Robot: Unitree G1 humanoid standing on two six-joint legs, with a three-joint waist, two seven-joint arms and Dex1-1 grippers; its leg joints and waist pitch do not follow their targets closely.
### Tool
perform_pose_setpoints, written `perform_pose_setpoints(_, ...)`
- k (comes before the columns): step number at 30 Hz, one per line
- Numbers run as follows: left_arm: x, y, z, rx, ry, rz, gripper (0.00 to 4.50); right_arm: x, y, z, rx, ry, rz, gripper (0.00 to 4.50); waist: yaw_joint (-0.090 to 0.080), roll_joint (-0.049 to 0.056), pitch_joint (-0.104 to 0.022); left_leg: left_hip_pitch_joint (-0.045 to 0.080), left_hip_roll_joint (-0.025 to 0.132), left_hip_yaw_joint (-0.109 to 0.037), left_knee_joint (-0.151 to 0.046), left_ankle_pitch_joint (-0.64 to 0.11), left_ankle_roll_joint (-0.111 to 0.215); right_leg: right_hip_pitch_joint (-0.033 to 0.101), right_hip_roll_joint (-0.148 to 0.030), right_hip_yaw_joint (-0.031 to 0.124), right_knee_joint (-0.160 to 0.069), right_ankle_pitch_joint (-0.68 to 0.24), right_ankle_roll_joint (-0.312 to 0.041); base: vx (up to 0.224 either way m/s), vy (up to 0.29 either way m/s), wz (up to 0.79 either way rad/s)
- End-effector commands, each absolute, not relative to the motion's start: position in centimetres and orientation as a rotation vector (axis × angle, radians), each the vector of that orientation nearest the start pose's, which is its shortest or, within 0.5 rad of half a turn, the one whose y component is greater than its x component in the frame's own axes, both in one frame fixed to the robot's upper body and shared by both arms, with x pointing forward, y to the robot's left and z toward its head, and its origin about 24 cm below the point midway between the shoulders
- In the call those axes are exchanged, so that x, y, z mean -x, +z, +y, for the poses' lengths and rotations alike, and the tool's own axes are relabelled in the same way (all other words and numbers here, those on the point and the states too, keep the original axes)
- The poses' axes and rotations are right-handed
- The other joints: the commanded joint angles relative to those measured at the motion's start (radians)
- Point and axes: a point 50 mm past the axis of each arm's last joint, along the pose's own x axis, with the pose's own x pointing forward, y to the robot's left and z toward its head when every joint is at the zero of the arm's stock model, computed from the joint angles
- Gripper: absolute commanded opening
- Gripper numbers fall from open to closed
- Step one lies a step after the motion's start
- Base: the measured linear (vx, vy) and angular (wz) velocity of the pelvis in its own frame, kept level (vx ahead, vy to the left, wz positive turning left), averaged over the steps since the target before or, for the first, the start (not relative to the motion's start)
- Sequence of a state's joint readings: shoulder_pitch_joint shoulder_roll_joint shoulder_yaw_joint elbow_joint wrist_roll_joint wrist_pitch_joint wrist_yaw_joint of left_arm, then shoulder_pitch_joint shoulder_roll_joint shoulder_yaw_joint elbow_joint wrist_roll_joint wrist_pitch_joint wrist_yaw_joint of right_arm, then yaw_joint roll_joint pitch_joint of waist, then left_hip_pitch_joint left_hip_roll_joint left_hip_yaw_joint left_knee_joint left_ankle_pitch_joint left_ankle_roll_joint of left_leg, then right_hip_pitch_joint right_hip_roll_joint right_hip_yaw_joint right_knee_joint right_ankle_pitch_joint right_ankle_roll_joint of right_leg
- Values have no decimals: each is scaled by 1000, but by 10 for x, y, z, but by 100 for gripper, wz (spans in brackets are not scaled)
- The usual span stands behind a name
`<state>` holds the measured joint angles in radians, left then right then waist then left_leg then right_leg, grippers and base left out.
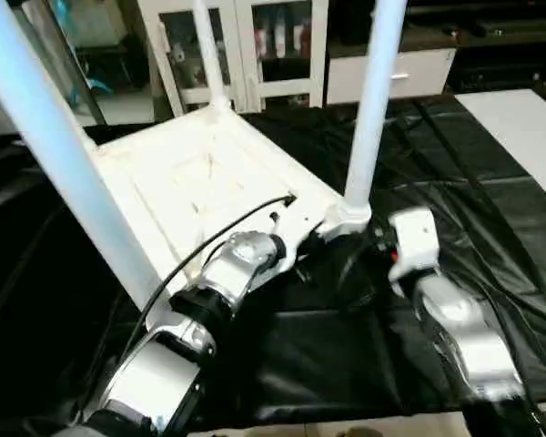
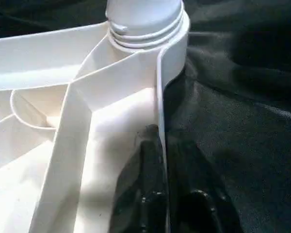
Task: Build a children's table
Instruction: Rotate leg to tighten
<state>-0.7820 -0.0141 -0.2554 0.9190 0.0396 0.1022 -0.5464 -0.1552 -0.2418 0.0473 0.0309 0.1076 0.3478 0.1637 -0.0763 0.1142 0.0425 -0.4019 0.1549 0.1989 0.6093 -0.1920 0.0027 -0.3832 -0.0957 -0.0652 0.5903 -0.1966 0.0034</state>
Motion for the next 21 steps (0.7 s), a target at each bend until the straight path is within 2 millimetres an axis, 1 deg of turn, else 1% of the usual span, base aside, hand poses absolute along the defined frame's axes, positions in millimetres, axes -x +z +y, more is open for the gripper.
perform_pose_setpoints(1, -349, 55, 30, -174, -905, 288, 72, -275, 54, -167, 131, 239, 229, 387, -1, -27, -48, 21, 63, -48, -87, -386, 47, 17, -64, 36, -110, -462, -137, 0, 0, 0)
perform_pose_setpoints(2, -349, 56, 30, -171, -907, 278, 88, -273, 55, -167, 131, 246, 232, 387, -1, -27, -50, 19, 64, -51, -87, -380, 47, 19, -64, 36, -107, -450, -137, 0, 0, 0)
perform_pose_setpoints(3, -349, 61, 31, -163, -917, 251, 97, -268, 56, -165, 137, 270, 238, 387, 2, -28, -52, 15, 70, -55, -93, -358, 56, 25, -63, 35, -100, -385, -143, 0, 0, 0)
perform_pose_setpoints(4, -349, 62, 31, -161, -920, 247, 97, -268, 56, -165, 138, 277, 239, 387, 2, -28, -53, 14, 71, -53, -92, -348, 60, 24, -63, 36, -98, -358, -150, 0, 0, 0)
perform_pose_setpoints(5, -349, 67, 32, -149, -935, 225, 99, -264, 58, -164, 143, 310, 243, 387, 2, -17, -52, 13, 72, -54, -94, -336, 63, 27, -62, 35, -94, -304, -164, 0, 0, 0)
perform_pose_setpoints(6, -347, 73, 35, -137, -978, 210, 99, -257, 61, -161, 149, 382, 245, 387, 3, -18, -55, 12, 73, -55, -93, -322, 66, 30, -62, 34, -89, -270, -172, 0, 0, 0)
perform_pose_setpoints(7, -345, 76, 38, -133, -1009, 206, 108, -251, 63, -159, 153, 432, 247, 387, 12, -7, -56, 10, 77, -56, -94, -282, 86, 38, -66, 35, -81, -194, -189, 52, 16, -3)
perform_pose_setpoints(8, -345, 76, 38, -133, -1009, 206, 124, -251, 63, -159, 153, 432, 247, 387, 11, -11, -57, 10, 78, -54, -92, -268, 97, 38, -65, 35, -79, -161, -195, 52, 16, -3)
perform_pose_setpoints(9, -341, 78, 40, -137, -1053, 213, 138, -247, 65, -159, 138, 473, 251, 387, 15, -12, -66, 13, 74, -49, -81, -195, 137, 42, -68, 33, -68, -55, -220, 58, 4, -1)
perform_pose_setpoints(10, -333, 77, 47, -177, -1140, 250, 138, -238, 70, -161, 120, 537, 263, 387, 16, -26, -66, 10, 74, -47, -80, -167, 154, 45, -69, 34, -66, -25, -228, 50, -8, 0)
perform_pose_setpoints(11, -328, 75, 51, -207, -1181, 286, 138, -233, 73, -162, 117, 575, 272, 387, 28, -19, -67, 13, 78, -47, -74, -111, 186, 48, -72, 36, -58, 26, -235, 50, -8, 0)
perform_pose_setpoints(12, -327, 75, 53, -214, -1190, 297, 138, -231, 73, -162, 116, 587, 276, 387, 31, -16, -66, 13, 78, -48, -72, -92, 196, 46, -72, 36, -54, 40, -238, 0, 0, 0)
perform_pose_setpoints(13, -319, 72, 63, -264, -1237, 365, 138, -222, 78, -165, 133, 662, 299, 387, 38, -17, -67, 18, 78, -44, -70, -82, 203, 44, -70, 35, -54, 34, -243, 0, 0, 0)
perform_pose_setpoints(14, -316, 71, 66, -280, -1247, 386, 138, -219, 80, -166, 146, 687, 306, 387, 41, -22, -66, 20, 80, -44, -72, -82, 203, 45, -70, 35, -55, 26, -244, 0, 0, 0)
perform_pose_setpoints(15, -315, 71, 68, -289, -1251, 395, 138, -217, 81, -166, 155, 699, 309, 387, 48, -17, -64, 20, 80, -43, -71, -84, 198, 43, -70, 36, -56, -2, -243, 0, 0, 0)
perform_pose_setpoints(16, -312, 70, 70, -301, -1252, 408, 138, -215, 83, -167, 147, 709, 318, 387, 52, -13, -61, 24, 79, -41, -75, -115, 178, 40, -66, 35, -60, -55, -241, 0, 0, 0)
perform_pose_setpoints(17, -310, 69, 70, -307, -1252, 414, 138, -215, 84, -167, 144, 714, 317, 387, 58, -21, -57, 27, 81, -40, -80, -154, 150, 37, -65, 37, -68, -114, -236, 0, 0, 0)
perform_pose_setpoints(18, -309, 69, 70, -310, -1250, 419, 138, -215, 85, -167, 141, 716, 319, 387, 61, -19, -54, 29, 81, -41, -83, -177, 134, 36, -65, 37, -69, -145, -235, 0, 0, 0)
perform_pose_setpoints(19, -308, 66, 69, -331, -1240, 429, 138, -214, 84, -166, 142, 725, 325, 387, 67, -15, -53, 38, 83, -39, -87, -221, 99, 30, -63, 39, -76, -196, -225, 0, 0, 0)
perform_pose_setpoints(20, -307, 64, 69, -345, -1234, 433, 138, -214, 84, -164, 144, 731, 328, 387, 66, -24, -51, 37, 82, -39, -88, -234, 88, 29, -61, 40, -79, -213, -218, 0, 0, 0)
perform_pose_setpoints(21, -308, 61, 69, -356, -1222, 436, 138, -214, 83, -163, 146, 736, 330, 387, 72, -24, -52, 38, 82, -41, -90, -237, 67, 30, -63, 42, -77, -235, -206, 0, 0, 0)
